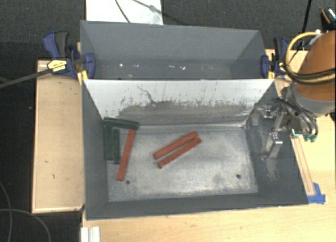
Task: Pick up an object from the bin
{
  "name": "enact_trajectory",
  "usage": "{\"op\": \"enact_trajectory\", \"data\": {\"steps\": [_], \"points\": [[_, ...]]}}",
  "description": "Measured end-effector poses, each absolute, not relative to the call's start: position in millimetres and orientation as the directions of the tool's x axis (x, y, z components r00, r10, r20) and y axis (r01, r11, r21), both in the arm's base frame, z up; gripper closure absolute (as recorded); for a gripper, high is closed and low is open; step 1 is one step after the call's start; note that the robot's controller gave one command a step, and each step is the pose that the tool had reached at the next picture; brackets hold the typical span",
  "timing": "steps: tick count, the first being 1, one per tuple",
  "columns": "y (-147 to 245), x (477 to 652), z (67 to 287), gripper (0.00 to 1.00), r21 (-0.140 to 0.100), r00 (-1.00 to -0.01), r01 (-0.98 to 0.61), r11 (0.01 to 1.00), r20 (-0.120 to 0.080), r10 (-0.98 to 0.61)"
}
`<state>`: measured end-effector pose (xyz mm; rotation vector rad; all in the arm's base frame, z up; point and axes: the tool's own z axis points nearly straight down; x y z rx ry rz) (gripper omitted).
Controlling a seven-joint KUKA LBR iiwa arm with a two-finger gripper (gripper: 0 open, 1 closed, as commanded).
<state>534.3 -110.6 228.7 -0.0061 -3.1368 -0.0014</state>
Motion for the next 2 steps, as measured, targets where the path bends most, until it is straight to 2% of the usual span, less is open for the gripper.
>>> {"op": "enact_trajectory", "data": {"steps": [1,2], "points": [[-47.9,533.1,127.6,0.0,0.003,-0.97,-0.243,0.97,0.003,-0.243],[11.2,554.1,119.9,0.0,0.001,-0.941,-0.338,0.941,-0.006,-0.338]]}}
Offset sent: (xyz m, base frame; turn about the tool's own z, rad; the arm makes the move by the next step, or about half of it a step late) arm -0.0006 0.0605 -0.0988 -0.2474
